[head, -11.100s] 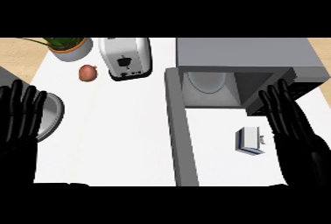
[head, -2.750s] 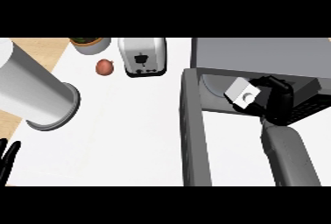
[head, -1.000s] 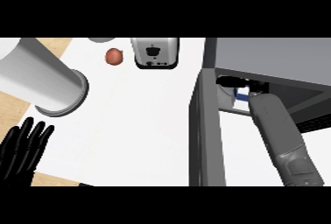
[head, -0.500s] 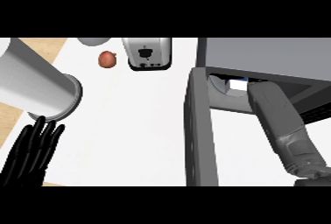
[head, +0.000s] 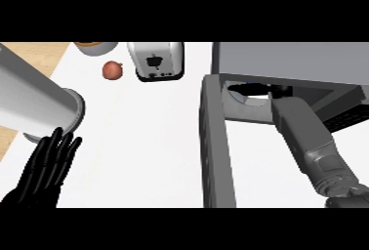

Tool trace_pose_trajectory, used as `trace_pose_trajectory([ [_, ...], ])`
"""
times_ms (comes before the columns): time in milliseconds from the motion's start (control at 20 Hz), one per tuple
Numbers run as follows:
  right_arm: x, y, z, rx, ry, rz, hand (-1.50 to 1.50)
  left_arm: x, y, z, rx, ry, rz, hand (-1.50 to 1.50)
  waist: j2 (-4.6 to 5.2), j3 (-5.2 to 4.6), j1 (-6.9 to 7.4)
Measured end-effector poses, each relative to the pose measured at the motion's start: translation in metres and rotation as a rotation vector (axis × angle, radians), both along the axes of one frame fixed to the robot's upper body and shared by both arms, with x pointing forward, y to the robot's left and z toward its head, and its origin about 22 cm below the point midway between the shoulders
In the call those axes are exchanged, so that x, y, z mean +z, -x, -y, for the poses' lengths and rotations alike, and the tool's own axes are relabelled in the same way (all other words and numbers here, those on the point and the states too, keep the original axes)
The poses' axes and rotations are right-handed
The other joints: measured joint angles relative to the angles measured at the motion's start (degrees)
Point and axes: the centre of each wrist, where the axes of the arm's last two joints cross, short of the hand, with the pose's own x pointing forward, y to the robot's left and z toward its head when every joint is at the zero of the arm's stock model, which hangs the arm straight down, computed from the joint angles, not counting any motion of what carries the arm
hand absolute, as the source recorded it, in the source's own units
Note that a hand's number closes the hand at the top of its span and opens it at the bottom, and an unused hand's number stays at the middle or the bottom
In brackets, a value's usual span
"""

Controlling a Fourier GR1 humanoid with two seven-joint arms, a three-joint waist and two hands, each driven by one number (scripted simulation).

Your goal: Pick up the milk, place it into the microwave and close the microwave

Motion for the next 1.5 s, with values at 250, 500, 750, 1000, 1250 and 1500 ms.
trace_pose_trajectory([
  [250, -0.015, 0.007, -0.002, 0.073, -0.071, -0.01, -1.5, -0.009, -0.005, 0.008, -0.031, -0.002, -0.033, -1.5, -0.59, -0.06, -1.48],
  [500, -0.039, 0.022, -0.001, 0.129, -0.152, -0.013, -1.5, -0.016, -0.007, 0.015, -0.094, -0.016, -0.06, -1.5, -1.16, -0.1, -2.7],
  [750, -0.061, 0.038, -0.002, 0.166, -0.208, -0.01, -1.5, -0.029, -0.014, 0.019, -0.188, -0.07, -0.086, 1.5, -1.81, -0.17, -4.28],
  [1000, -0.081, 0.056, 0.007, 0.196, -0.221, -0.001, -1.5, -0.034, -0.033, 0.031, -0.266, -0.131, -0.093, 1.5, -2.31, -0.24, -5.55],
  [1250, -0.098, 0.078, 0.016, 0.235, -0.241, -0.006, -1.5, -0.043, -0.052, 0.048, -0.293, -0.165, -0.124, 1.5, -2.77, -0.3, -6.62],
  [1500, -0.104, 0.099, 0.03, 0.254, -0.234, -0.005, -1.5, -0.053, -0.065, 0.066, -0.335, -0.253, -0.155, 1.5, -3.1, -0.35, -7.78],
])
